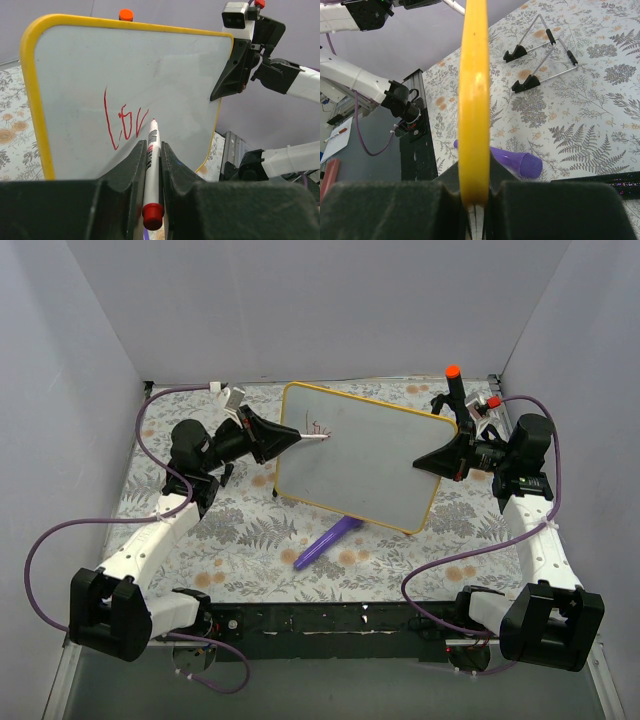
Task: Write a sentence on the whiteboard
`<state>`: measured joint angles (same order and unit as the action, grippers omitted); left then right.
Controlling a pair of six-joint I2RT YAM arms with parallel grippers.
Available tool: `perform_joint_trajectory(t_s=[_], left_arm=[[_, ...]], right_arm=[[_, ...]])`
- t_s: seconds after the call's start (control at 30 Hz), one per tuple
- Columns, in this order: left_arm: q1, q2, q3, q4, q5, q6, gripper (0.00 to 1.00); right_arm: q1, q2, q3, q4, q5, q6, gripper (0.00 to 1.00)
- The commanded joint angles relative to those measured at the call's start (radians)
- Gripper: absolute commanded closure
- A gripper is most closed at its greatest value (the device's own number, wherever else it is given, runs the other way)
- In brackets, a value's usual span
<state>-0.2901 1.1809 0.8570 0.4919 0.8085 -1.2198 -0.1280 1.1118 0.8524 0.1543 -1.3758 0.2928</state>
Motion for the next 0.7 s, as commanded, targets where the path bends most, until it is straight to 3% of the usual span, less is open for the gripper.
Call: perform_joint_trajectory(t_s=[0.0,0.67], left_arm=[[0.000,-0.027,-0.006,-0.046,0.000,0.051,1.00],[-0.023,0.040,0.037,-0.033,-0.017,0.054,1.00]], right_arm=[[0.004,-0.040,0.008,0.082,-0.051,0.026,0.99],[0.005,-0.043,0.005,0.083,-0.052,0.026,0.99]])
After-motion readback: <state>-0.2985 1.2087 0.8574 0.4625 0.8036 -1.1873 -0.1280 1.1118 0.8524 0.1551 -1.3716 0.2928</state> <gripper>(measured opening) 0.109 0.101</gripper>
